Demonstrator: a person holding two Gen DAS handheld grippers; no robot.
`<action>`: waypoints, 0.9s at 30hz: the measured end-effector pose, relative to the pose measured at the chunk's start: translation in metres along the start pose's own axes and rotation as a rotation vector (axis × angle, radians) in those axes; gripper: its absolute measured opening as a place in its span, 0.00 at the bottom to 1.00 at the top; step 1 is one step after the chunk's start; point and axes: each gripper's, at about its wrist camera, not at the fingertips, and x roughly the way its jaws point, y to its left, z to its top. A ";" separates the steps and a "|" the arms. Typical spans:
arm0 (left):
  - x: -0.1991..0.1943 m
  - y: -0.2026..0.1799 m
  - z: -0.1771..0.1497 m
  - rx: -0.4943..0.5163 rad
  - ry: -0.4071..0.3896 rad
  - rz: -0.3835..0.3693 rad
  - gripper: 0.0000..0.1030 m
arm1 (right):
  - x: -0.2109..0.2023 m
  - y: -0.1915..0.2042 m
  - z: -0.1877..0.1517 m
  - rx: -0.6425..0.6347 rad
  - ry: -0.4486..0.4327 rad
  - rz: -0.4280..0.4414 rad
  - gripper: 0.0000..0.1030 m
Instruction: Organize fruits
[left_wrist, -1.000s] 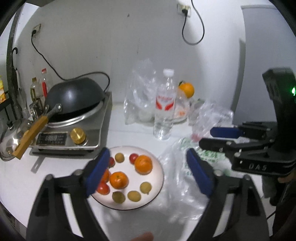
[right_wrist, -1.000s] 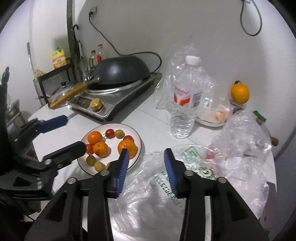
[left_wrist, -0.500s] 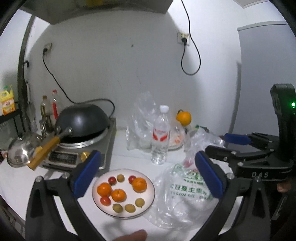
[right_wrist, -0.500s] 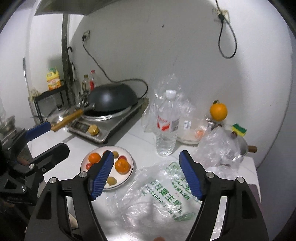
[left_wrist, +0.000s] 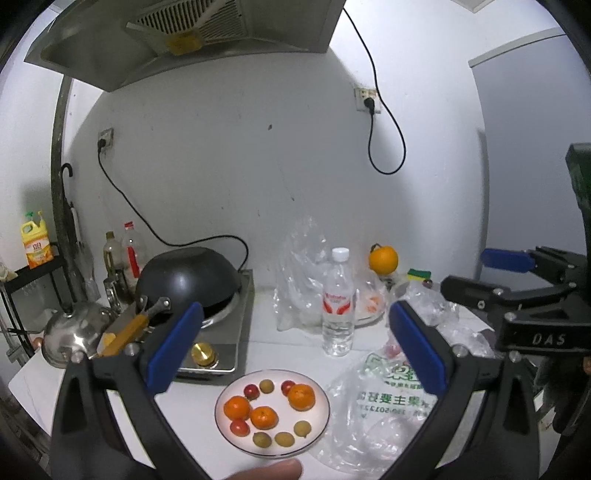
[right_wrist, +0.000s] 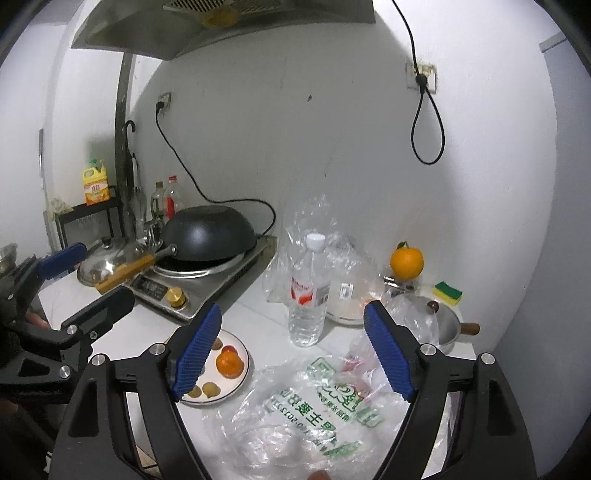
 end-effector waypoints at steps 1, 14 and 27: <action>0.000 0.001 0.001 0.000 0.000 0.003 0.99 | 0.000 0.000 0.001 0.000 -0.003 0.000 0.80; 0.006 0.000 0.011 0.019 -0.005 0.036 0.99 | -0.001 -0.002 0.010 0.002 -0.043 -0.020 0.80; 0.010 0.003 0.013 0.001 0.008 0.049 0.99 | 0.002 -0.003 0.011 -0.003 -0.044 -0.018 0.80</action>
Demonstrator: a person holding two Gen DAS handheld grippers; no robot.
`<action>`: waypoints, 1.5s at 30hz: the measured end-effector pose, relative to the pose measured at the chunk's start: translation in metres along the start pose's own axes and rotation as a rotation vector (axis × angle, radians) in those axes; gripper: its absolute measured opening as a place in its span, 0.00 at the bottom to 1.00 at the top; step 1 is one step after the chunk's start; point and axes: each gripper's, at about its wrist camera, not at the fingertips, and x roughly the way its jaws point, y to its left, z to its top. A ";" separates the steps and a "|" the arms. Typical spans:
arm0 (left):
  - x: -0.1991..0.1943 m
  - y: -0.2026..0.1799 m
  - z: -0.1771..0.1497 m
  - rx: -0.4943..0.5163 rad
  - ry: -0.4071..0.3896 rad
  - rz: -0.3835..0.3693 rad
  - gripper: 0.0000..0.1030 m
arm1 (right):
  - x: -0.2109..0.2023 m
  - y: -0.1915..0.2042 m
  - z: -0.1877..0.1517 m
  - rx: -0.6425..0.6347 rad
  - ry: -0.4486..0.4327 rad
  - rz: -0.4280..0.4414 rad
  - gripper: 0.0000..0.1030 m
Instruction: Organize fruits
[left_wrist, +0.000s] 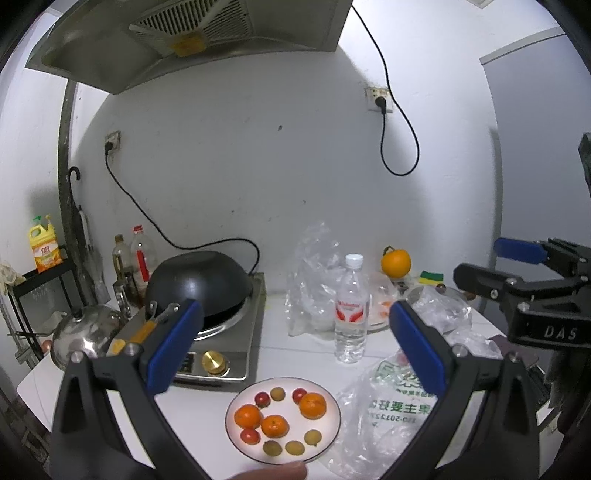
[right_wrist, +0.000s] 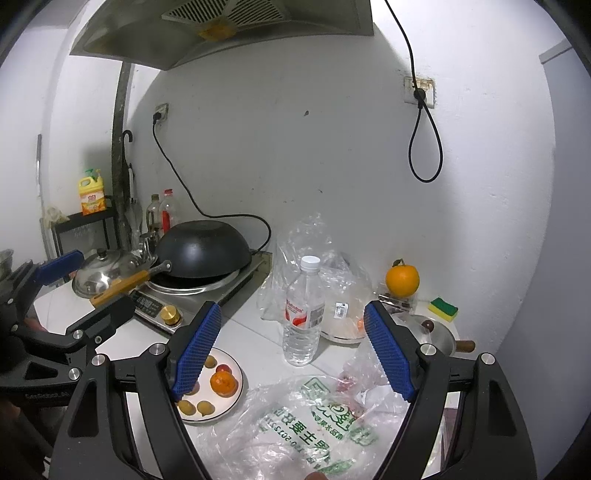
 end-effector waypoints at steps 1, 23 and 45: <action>0.000 0.000 0.000 -0.001 0.000 0.001 0.99 | 0.000 0.000 0.000 0.000 0.000 -0.001 0.80; 0.005 0.005 -0.004 -0.026 0.022 0.021 0.99 | 0.013 0.003 -0.004 -0.012 0.028 0.013 0.80; 0.009 0.006 -0.008 -0.044 0.031 0.033 0.99 | 0.020 0.006 -0.003 -0.026 0.045 0.025 0.80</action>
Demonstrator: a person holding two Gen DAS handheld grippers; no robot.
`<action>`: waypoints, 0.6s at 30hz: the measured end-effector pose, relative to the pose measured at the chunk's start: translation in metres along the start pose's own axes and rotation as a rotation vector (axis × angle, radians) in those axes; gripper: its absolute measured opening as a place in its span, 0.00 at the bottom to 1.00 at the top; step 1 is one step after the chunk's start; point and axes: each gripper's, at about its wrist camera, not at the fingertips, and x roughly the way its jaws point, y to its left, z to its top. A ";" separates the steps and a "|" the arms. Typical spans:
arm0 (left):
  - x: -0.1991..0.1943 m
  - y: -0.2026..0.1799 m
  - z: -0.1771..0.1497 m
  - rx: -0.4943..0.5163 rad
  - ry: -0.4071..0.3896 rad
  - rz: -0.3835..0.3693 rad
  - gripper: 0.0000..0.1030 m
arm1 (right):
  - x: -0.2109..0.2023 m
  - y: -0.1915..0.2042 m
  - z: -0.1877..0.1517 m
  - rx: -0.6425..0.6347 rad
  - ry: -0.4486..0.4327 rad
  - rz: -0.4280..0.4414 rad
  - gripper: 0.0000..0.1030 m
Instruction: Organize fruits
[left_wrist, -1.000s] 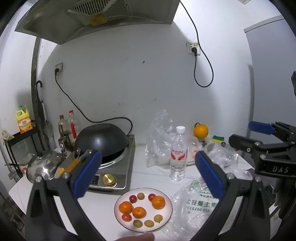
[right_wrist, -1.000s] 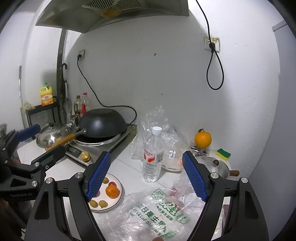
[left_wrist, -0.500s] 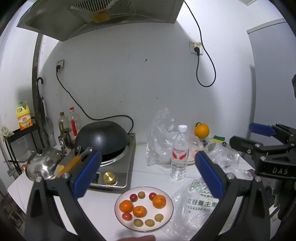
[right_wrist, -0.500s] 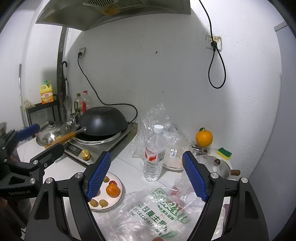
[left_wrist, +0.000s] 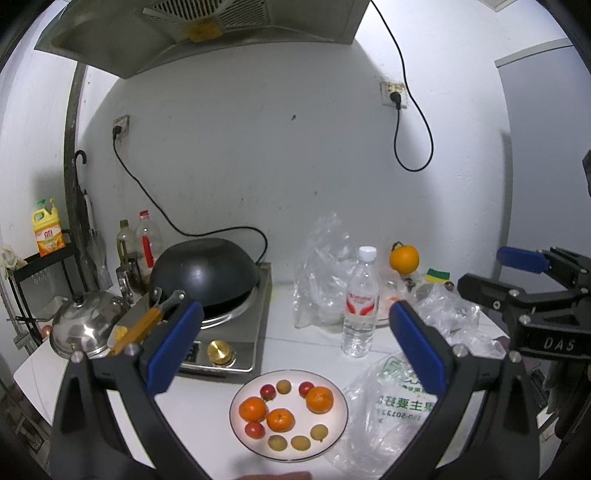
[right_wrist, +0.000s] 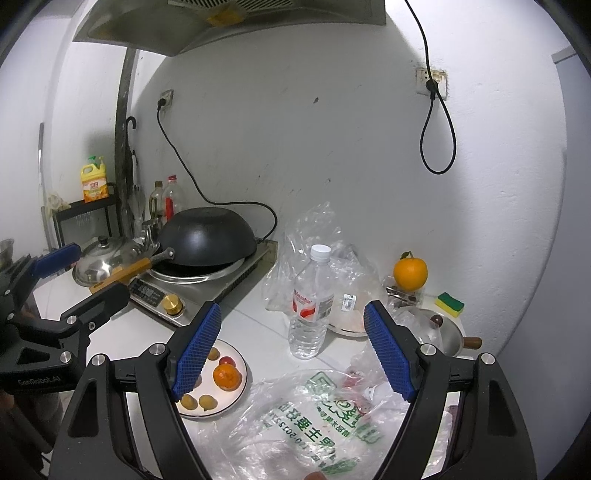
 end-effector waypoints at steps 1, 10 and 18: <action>0.001 0.000 0.000 -0.001 0.001 0.001 0.99 | 0.001 0.000 0.000 -0.001 0.001 0.000 0.80; 0.002 -0.001 -0.001 0.000 0.000 0.005 0.99 | 0.004 0.001 -0.002 -0.005 0.009 0.001 0.80; 0.003 -0.001 -0.003 -0.001 0.001 0.013 0.99 | 0.008 0.003 -0.003 -0.013 0.016 0.006 0.80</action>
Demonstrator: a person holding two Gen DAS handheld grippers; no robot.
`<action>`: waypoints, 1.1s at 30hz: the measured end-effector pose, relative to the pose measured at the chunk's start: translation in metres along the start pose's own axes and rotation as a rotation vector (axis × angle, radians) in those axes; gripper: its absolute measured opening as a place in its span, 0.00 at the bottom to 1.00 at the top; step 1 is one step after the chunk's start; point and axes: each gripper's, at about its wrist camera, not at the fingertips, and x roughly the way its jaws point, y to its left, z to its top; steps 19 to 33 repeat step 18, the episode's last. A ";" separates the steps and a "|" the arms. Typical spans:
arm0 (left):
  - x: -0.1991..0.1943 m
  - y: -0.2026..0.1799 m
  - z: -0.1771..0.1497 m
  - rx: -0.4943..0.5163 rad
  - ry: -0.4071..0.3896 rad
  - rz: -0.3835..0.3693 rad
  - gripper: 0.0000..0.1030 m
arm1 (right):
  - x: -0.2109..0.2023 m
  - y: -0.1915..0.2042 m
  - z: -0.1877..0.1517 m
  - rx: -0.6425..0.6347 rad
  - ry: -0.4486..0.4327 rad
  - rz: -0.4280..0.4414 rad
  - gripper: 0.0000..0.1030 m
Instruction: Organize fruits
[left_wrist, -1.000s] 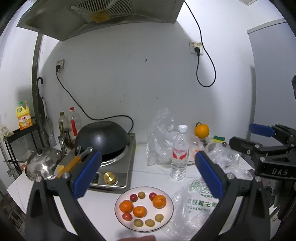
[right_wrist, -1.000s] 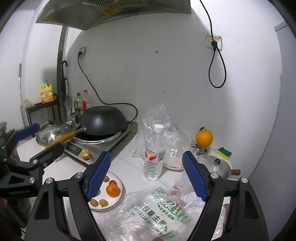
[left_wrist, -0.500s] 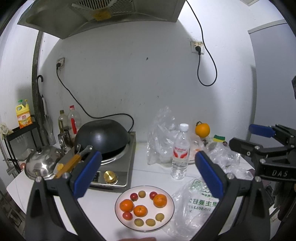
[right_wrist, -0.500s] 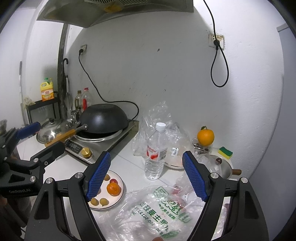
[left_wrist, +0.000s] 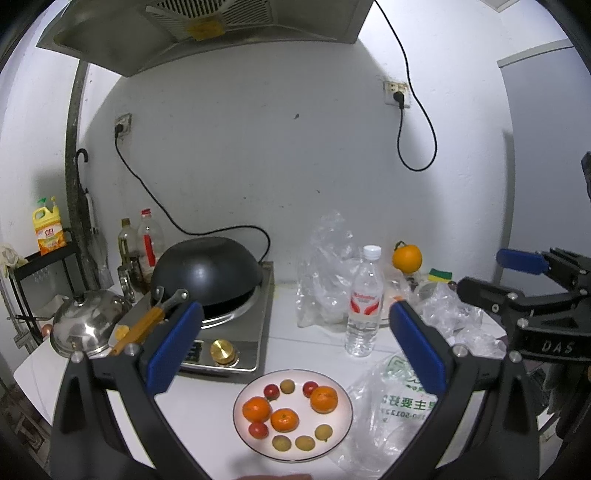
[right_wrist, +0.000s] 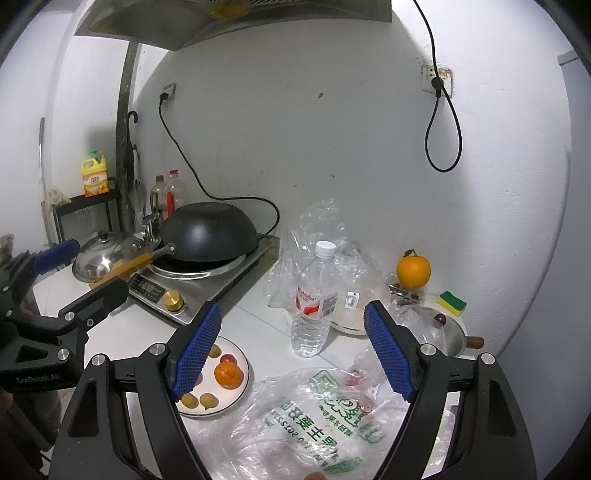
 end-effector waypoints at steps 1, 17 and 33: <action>0.000 0.000 0.000 0.000 0.000 0.000 0.99 | 0.000 0.000 0.001 -0.001 0.000 0.001 0.80; 0.007 0.006 -0.004 -0.032 0.015 -0.015 0.99 | 0.009 0.010 0.005 -0.013 0.014 0.011 0.80; 0.008 0.009 -0.005 -0.038 0.022 -0.022 0.99 | 0.011 0.011 0.005 -0.010 0.015 0.015 0.80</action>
